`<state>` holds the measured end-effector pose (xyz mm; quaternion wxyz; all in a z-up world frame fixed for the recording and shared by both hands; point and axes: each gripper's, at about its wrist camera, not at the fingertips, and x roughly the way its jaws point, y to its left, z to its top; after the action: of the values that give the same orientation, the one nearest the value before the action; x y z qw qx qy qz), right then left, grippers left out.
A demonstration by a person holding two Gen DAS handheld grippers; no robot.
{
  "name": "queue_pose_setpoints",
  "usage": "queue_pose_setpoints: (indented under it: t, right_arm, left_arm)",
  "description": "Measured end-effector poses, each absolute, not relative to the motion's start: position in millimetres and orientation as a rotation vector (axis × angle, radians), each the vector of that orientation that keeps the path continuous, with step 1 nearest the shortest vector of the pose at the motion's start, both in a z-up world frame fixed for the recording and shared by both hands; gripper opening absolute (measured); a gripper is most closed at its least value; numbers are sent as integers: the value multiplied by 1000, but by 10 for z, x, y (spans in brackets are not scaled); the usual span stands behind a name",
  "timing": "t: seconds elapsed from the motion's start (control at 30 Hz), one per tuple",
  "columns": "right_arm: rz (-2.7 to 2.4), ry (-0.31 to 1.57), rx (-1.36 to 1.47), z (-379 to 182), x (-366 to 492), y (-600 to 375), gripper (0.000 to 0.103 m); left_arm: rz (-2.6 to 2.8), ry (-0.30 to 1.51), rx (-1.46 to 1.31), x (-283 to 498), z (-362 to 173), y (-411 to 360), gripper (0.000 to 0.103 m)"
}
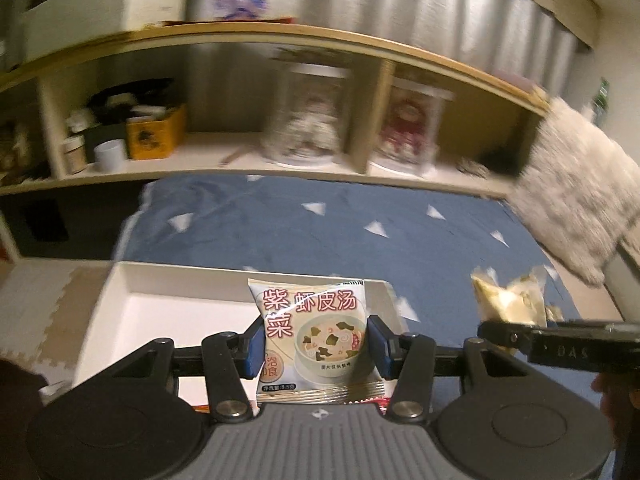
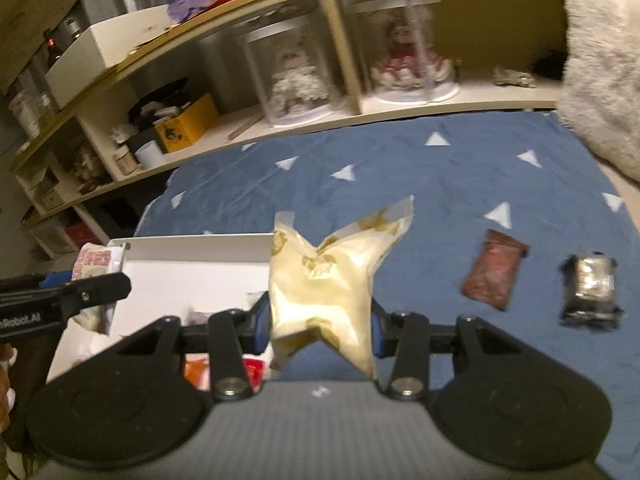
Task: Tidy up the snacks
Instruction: 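Carry both packets into the white tray and open both tools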
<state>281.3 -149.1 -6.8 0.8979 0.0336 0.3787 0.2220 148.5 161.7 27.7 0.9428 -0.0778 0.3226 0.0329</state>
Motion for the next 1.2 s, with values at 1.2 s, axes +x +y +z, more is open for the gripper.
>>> queue_pose_setpoints:
  t: [1.2]
  right_arm:
    - [697,1120,310,-727,3394,571,52]
  left_arm:
    - [298,978,-43,1674,-640,2760,54]
